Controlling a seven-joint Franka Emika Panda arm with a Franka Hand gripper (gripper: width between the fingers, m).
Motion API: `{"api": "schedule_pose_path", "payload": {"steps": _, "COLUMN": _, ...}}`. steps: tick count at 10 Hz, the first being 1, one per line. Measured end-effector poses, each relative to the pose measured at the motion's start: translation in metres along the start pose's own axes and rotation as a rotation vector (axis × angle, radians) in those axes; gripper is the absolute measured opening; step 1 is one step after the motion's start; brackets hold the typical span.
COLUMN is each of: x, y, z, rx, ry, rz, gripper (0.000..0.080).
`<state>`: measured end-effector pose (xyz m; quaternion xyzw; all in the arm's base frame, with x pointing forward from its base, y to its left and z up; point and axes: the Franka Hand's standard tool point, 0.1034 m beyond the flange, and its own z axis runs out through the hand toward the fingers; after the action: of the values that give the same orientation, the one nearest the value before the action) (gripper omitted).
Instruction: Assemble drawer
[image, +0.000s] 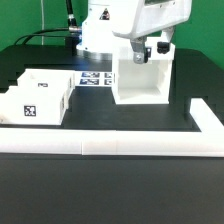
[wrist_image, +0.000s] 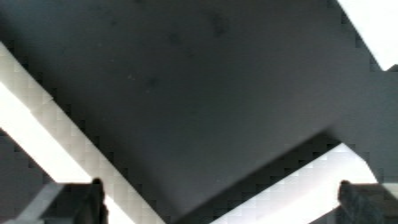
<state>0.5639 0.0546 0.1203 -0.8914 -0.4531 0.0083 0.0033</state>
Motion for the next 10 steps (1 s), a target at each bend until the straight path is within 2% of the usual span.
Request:
{"api": "schedule_pose_path", "payload": {"steps": 6, "x": -0.001, "y": -0.002, "z": -0.001, "rx": -0.002, "ry": 0.003, "rz": 0.023, "gripper": 0.065}}
{"api": "schedule_pose_path", "payload": {"steps": 7, "x": -0.01, "y": -0.018, "z": -0.007, "rx": -0.024, "ry": 0.022, "rz": 0.17, "gripper": 0.065}}
{"api": "schedule_pose_path", "payload": {"steps": 8, "x": -0.02, "y": -0.037, "z": -0.012, "rx": -0.027, "ry": 0.015, "rz": 0.261, "gripper": 0.065}}
{"api": "schedule_pose_path", "payload": {"steps": 10, "x": -0.021, "y": -0.058, "z": -0.02, "rx": -0.033, "ry": 0.014, "rz": 0.345, "gripper": 0.065}}
